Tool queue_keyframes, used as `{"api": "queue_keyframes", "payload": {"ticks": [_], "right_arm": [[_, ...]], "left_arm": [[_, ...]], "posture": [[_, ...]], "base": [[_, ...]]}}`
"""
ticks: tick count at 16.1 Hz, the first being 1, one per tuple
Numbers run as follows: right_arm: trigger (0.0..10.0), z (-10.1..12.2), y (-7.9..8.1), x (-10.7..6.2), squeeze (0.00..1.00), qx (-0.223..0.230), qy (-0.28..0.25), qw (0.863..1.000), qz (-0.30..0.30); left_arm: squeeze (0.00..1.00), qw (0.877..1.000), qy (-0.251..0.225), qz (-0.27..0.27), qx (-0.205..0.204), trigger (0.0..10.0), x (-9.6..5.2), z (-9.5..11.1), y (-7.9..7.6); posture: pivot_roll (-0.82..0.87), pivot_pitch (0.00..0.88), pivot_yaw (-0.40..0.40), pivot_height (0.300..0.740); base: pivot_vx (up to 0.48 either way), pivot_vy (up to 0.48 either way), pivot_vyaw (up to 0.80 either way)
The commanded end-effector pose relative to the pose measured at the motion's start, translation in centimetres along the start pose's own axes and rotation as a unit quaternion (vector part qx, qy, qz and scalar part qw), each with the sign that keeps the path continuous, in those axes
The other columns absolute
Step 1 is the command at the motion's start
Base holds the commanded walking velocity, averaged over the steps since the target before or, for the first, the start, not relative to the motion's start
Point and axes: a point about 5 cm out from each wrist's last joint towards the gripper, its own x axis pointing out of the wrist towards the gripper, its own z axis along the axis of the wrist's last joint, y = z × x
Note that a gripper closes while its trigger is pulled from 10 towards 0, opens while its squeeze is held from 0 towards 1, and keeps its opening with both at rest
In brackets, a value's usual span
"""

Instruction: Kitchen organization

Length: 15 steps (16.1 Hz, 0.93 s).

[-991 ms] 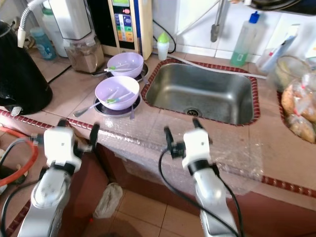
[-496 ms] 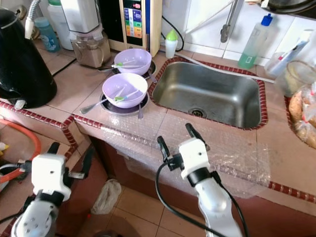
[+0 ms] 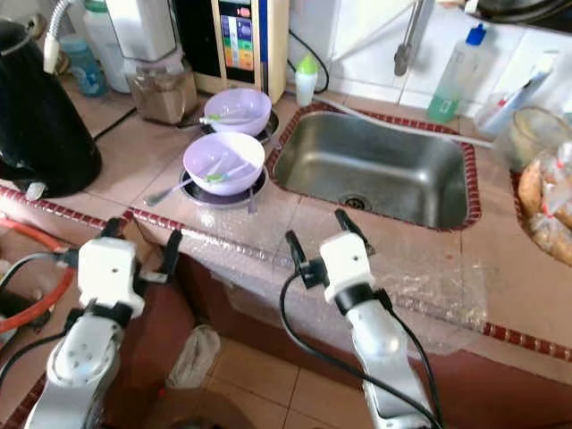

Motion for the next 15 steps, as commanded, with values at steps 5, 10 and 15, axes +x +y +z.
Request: {"api": "queue_keyframes", "payload": {"ticks": [5, 10, 15], "right_arm": [[10.0, -0.6, -0.5, 0.6, 0.00, 0.004, 0.004, 1.000, -0.021], [10.0, -0.8, -0.6, 0.0, 0.00, 0.016, 0.008, 0.999, -0.033], [10.0, -0.7, -0.9, 0.2, 0.00, 0.016, 0.005, 0.999, -0.041]], "left_arm": [[0.00, 1.000, -0.014, -0.010, -0.013, 10.0, 1.8, -0.1, -0.4], [0.00, 0.999, -0.027, -0.029, -0.032, 10.0, 1.9, 0.5, -1.0], [0.00, 0.998, -0.039, -0.033, -0.035, 10.0, 2.2, 0.9, -1.0]], "posture": [[0.04, 0.000, 0.011, 0.740], [0.03, 0.000, 0.002, 0.740], [0.03, 0.000, 0.006, 0.740]], "base": [[0.000, 0.000, -0.25], [0.000, 0.000, 0.00], [0.052, 0.000, 0.00]]}}
